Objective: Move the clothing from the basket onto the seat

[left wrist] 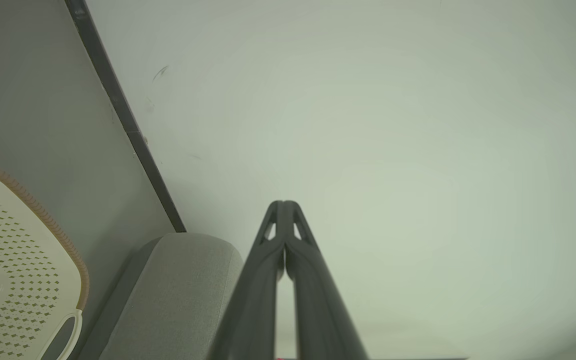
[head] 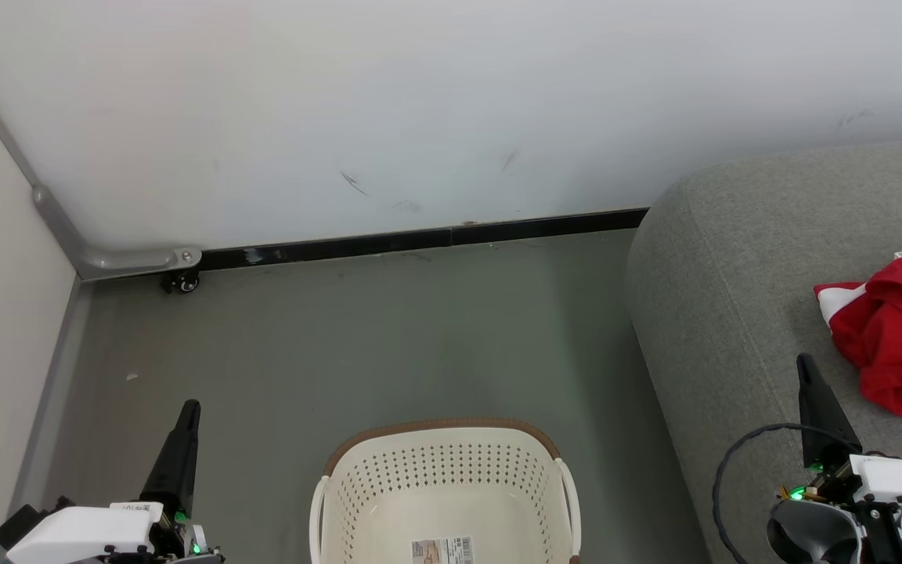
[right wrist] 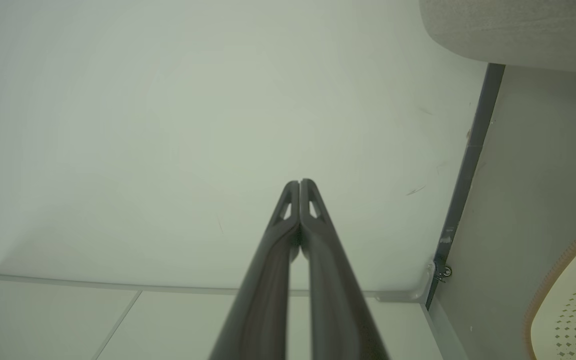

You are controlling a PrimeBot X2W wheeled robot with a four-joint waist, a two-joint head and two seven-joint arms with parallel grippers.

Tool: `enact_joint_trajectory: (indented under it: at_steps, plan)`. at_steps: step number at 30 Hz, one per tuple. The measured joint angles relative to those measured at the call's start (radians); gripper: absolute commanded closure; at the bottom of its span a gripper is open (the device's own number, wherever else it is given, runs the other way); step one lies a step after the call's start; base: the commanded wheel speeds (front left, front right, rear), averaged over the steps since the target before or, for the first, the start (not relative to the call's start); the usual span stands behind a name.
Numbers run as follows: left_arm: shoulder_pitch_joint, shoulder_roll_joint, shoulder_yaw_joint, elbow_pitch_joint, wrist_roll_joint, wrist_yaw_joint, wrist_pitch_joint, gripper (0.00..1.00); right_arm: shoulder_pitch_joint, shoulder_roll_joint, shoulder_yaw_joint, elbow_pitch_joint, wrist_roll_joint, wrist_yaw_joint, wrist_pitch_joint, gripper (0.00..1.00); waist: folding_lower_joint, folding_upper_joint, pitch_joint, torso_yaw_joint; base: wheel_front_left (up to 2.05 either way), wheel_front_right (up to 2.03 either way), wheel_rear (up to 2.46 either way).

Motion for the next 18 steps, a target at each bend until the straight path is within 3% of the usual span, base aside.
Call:
enact_joint_trajectory:
  at_steps: [18]
  plan:
    - [0.000, 0.000, 0.000, 0.000, 0.000, 0.000, 0.000, 1.00, 0.000, 0.001, -0.002, 0.000, -0.002, 0.000, 0.003, 1.00, 0.0000, 0.0000, 0.000, 0.000, 0.00, 0.00, 0.00]
